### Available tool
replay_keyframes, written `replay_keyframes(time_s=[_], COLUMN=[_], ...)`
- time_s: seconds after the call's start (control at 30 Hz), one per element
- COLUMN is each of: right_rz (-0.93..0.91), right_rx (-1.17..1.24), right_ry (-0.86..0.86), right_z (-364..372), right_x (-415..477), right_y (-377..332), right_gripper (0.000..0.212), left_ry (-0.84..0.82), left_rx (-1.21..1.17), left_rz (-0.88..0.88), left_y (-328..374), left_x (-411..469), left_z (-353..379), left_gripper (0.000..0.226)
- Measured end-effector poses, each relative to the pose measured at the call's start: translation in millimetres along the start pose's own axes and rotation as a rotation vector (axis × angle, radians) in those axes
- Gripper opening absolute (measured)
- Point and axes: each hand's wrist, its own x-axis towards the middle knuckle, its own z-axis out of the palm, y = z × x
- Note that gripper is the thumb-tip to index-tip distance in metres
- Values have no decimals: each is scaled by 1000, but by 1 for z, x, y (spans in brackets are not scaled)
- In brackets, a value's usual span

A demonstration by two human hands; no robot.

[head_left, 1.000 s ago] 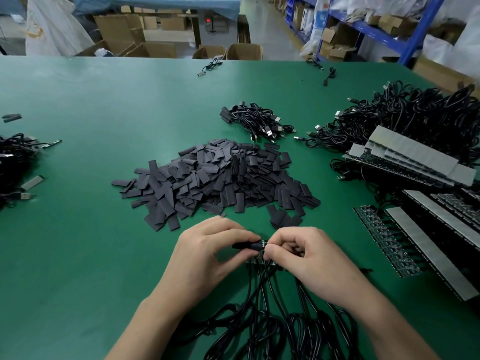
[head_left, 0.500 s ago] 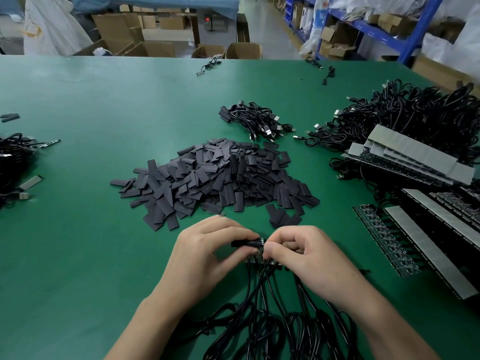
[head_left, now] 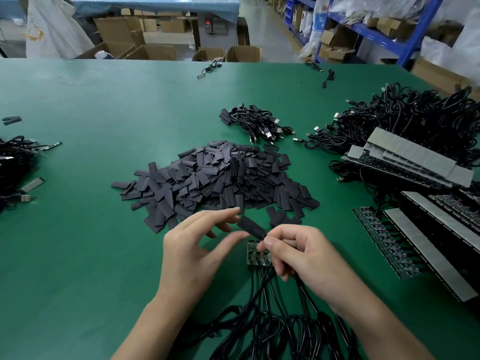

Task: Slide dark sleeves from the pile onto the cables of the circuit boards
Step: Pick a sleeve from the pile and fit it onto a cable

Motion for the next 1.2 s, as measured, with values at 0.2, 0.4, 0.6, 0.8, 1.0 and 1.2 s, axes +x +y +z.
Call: replay_keyframes(time_s=[0.2,0.4,0.6,0.8,1.0,1.2], right_rz=[5,19,35,42,8,1], right_rx=[30,43,75,58,99,115], right_ry=[10,22,20,7,49,48], right_z=[6,8,7,7,4,4], right_x=[-2,-3,-4,-3,0,-1], right_y=[-3,-5,-6,-5,-4,-3], right_gripper=[21,23,24,22,22,21], left_ry=[35,-1,-67,-25,-25,-50], left_rx=[46,56,112,189,140,24], left_rz=[13,31,114,205,139,68], left_y=[-1,-2,-6,-8,-3,1], left_x=[-2,-1,2,3,3,3], left_z=[2,2,-3,-4,-2,-3], left_gripper=[24,24,28,23,29,26])
